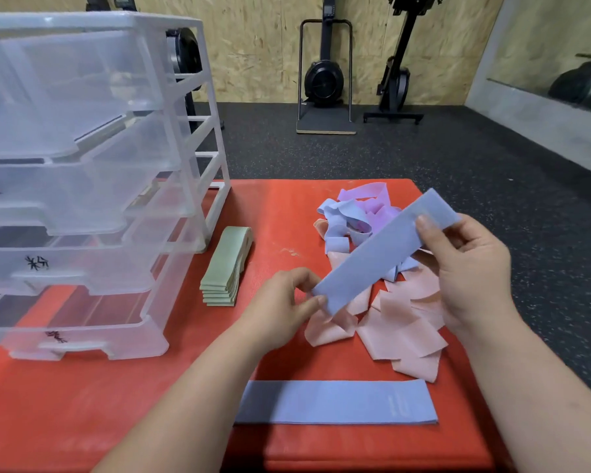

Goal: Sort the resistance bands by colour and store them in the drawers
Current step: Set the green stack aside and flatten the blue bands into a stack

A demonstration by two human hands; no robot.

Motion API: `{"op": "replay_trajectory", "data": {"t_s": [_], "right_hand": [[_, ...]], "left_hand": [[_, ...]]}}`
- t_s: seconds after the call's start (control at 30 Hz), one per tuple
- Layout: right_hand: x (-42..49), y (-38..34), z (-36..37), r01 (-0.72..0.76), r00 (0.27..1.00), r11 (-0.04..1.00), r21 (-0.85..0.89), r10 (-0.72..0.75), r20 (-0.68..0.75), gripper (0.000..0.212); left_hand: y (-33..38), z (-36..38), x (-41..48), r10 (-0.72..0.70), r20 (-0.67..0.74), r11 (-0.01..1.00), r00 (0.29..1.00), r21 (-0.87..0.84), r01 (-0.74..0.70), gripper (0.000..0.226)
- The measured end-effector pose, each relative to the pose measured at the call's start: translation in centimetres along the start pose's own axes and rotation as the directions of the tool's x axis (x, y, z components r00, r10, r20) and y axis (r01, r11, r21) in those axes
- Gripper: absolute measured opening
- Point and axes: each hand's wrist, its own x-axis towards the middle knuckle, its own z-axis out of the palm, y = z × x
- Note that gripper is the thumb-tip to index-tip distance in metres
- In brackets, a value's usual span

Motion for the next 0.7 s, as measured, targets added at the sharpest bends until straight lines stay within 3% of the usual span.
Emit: {"op": "replay_trajectory", "data": {"t_s": [0.13,0.3,0.47,0.6,0.7], "right_hand": [[0.5,-0.3,-2.1,-0.032,0.993,0.997,0.065,0.039,-0.110,0.004],[0.9,0.7,-5.0,-0.171,0.968,0.985,-0.033,0.162,-0.190,0.009],[0.4,1.3,-7.8,-0.366,0.930,0.913,-0.180,0.350,-0.112,0.017],[-1.0,1.2,-9.3,-0.417,0.902,0.860,-0.294,0.431,-0.018,0.018],[-2.4,0.7,-10.2,-0.410,0.881,0.815,-0.409,0.470,0.053,0.019]], "left_hand": [[-0.6,-0.1,-0.2,0.015,-0.104,0.987,0.994,0.161,0.002,0.028],[-0.7,-0.8,0.5,-0.068,-0.254,0.995,0.965,-0.091,0.046,0.011],[0.3,-2.1,-0.4,-0.180,-0.300,0.935,0.937,-0.348,0.068,0.007],[1.4,-3.4,-2.2,-0.197,-0.334,0.942,0.922,-0.326,0.083,0.005],[1.7,-4.4,-4.2,-0.198,-0.314,0.967,0.928,-0.217,0.133,0.005]]}}
